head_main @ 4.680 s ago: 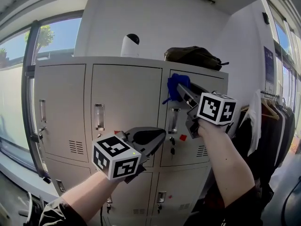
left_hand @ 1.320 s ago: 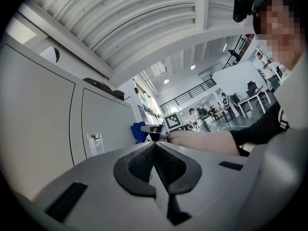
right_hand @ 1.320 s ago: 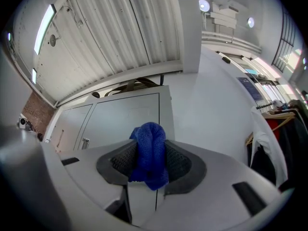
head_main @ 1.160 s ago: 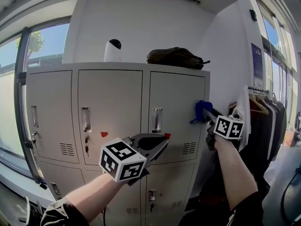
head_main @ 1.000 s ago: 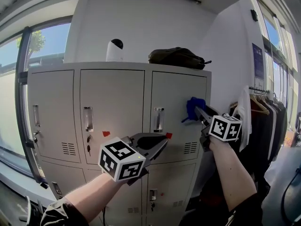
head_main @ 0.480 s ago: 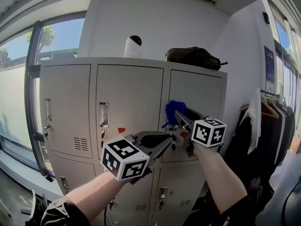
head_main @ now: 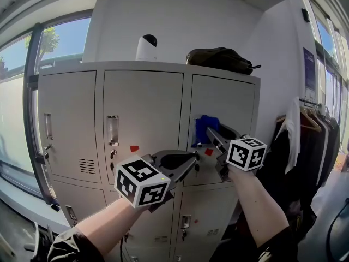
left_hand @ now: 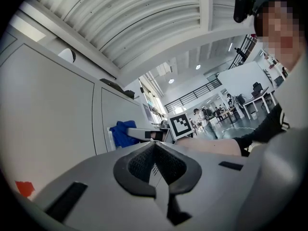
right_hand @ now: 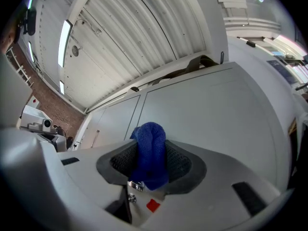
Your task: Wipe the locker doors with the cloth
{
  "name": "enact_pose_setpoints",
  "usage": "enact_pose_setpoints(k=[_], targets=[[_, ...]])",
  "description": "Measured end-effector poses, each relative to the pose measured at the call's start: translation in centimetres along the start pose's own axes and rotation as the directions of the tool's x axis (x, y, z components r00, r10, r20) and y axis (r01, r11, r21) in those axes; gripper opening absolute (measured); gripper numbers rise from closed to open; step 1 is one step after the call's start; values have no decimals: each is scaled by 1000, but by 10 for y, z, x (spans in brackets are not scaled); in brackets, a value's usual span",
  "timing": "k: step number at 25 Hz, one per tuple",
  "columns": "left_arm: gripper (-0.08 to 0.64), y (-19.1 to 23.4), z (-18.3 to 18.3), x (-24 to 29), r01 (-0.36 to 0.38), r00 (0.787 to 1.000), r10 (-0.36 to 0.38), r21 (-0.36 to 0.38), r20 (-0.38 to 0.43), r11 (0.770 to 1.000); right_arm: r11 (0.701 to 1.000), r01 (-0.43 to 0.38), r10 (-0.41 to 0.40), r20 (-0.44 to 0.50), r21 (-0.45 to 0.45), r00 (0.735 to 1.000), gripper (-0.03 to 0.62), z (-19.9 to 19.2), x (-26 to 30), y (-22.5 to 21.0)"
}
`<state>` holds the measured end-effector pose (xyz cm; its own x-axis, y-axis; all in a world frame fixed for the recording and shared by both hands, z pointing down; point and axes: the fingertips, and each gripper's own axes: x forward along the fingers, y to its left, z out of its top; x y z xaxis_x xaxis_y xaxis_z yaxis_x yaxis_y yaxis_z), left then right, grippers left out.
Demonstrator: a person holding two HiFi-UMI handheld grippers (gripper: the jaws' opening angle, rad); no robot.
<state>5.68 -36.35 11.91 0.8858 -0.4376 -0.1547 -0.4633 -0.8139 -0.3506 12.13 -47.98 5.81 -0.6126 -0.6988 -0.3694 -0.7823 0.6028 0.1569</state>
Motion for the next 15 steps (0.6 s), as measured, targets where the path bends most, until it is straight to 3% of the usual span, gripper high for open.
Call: enact_pose_setpoints(k=[8, 15], targets=[[8, 0, -10, 23, 20, 1000, -20, -6, -9, 1000, 993, 119, -119, 10, 16, 993, 154, -1, -45, -68], [8, 1, -17, 34, 19, 1000, -19, -5, -16, 1000, 963, 268, -269, 16, 27, 963, 154, 1, -93, -142]])
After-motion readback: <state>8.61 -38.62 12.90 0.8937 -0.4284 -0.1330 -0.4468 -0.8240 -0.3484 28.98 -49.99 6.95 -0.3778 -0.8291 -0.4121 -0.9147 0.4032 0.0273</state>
